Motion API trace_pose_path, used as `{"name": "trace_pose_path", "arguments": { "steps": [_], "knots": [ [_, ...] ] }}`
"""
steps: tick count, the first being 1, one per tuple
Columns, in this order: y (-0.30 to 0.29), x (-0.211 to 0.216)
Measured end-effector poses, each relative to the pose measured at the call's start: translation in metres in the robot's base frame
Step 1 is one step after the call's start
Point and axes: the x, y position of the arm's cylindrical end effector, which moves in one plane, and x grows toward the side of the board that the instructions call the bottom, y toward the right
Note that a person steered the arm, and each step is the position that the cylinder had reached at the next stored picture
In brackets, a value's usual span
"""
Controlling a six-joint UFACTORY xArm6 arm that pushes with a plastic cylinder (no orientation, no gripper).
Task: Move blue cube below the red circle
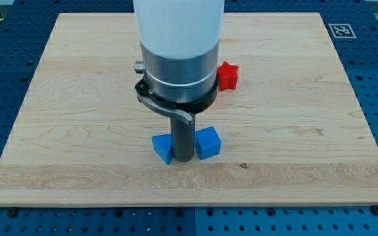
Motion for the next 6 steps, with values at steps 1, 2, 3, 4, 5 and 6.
{"name": "trace_pose_path", "arguments": {
  "steps": [1, 2, 3, 4, 5, 6],
  "knots": [
    [0.000, 0.016],
    [0.003, 0.029],
    [0.030, 0.028],
    [0.050, 0.027],
    [0.026, 0.004],
    [0.002, -0.026]
  ]
}}
